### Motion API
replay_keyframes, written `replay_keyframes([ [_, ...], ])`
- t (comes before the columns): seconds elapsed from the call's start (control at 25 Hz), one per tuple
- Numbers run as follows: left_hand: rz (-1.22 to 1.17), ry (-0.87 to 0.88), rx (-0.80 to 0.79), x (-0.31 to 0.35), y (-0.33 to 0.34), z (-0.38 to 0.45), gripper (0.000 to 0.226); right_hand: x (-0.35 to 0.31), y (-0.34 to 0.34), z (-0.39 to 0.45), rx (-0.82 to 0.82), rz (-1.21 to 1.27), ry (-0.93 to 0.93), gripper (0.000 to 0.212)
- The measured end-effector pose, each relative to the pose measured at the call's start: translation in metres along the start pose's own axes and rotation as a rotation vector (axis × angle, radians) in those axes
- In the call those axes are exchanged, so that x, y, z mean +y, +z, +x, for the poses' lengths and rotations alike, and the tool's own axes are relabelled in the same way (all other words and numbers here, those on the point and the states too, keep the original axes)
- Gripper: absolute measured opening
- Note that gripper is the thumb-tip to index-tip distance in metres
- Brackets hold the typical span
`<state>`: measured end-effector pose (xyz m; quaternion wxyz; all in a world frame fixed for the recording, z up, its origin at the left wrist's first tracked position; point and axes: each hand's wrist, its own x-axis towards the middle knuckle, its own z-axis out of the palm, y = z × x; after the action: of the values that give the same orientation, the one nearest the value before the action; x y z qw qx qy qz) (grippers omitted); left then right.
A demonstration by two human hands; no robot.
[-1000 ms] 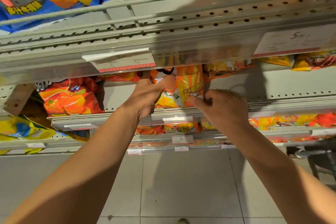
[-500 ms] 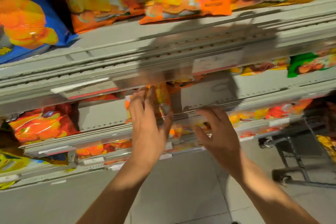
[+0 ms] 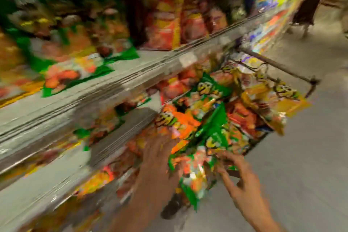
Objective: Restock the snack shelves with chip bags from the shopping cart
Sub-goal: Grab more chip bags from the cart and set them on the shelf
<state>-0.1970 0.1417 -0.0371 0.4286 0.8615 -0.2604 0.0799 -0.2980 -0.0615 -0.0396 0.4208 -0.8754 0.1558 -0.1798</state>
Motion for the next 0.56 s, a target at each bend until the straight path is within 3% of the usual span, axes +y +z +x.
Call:
replay_keyframes([
  [0.12, 0.041, 0.02, -0.109, 0.035, 0.076, 0.075, 0.05, 0.05, -0.058, 0.064, 0.132, 0.026, 0.02, 0.039],
  [0.24, 0.074, -0.03, -0.254, 0.056, 0.128, 0.119, 0.055, 0.092, -0.094, 0.109, 0.159, 0.065, 0.081, 0.035],
  [0.44, 0.046, -0.088, -0.389, 0.088, 0.176, 0.173, 0.06, 0.131, -0.149, 0.155, 0.284, 0.059, 0.14, 0.042],
  [0.56, -0.007, -0.242, -0.392, 0.112, 0.208, 0.226, 0.075, 0.152, -0.177, 0.181, 0.399, 0.02, 0.322, 0.054],
])
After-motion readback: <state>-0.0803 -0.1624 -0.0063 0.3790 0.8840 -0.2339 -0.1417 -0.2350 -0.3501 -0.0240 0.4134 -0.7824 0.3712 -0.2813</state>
